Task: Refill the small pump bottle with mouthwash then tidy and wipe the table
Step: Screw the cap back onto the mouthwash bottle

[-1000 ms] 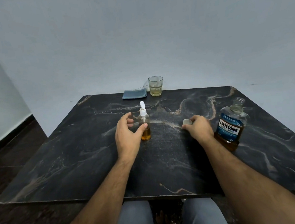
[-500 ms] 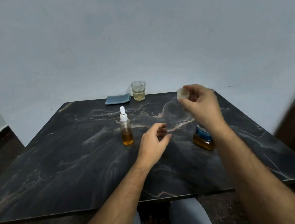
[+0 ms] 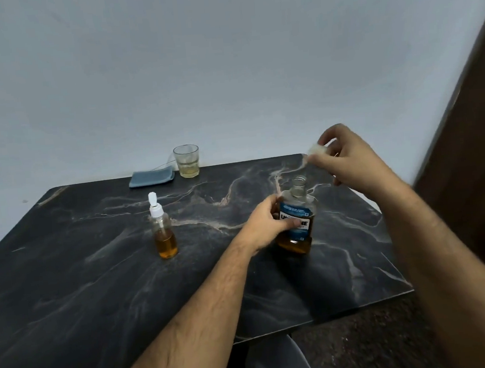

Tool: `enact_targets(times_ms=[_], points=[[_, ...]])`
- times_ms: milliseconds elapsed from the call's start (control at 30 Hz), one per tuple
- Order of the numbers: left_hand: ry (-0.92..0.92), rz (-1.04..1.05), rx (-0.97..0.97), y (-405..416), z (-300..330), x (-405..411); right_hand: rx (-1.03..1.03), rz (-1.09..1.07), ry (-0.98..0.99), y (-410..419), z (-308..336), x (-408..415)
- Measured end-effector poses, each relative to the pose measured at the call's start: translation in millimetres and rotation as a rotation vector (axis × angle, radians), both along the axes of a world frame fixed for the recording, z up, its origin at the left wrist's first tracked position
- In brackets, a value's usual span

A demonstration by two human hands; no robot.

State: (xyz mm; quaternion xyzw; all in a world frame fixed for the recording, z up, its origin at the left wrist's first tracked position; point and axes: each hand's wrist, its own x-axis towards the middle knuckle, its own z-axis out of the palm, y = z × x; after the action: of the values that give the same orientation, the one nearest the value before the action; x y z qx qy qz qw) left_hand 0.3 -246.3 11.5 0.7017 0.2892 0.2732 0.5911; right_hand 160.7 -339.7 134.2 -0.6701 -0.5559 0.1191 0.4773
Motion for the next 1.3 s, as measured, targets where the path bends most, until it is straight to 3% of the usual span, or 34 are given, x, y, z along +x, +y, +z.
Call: enact_targets(times_ms=[267, 567, 833, 967, 1133, 1300], points=[[-0.021, 0.173, 0.135, 24, -11, -50, -0.128, 0.19, -0.24, 22, 3, -19], [0.01, 0.237, 0.145, 28, -21, -61, -0.252, 0.311, -0.74, 61, 27, -65], [-0.02, 0.23, 0.141, 30, -30, -62, -0.455, 0.331, -0.845, 73, 28, -81], [-0.048, 0.237, 0.152, 27, -33, -61, -0.497, 0.246, -0.877, 78, 28, -83], [-0.065, 0.23, 0.149, 25, -31, -63, -0.534, 0.045, -1.075, 87, 24, -92], [-0.045, 0.224, 0.156, 29, -33, -63, -0.718, 0.26, -0.844, 82, 45, -87]])
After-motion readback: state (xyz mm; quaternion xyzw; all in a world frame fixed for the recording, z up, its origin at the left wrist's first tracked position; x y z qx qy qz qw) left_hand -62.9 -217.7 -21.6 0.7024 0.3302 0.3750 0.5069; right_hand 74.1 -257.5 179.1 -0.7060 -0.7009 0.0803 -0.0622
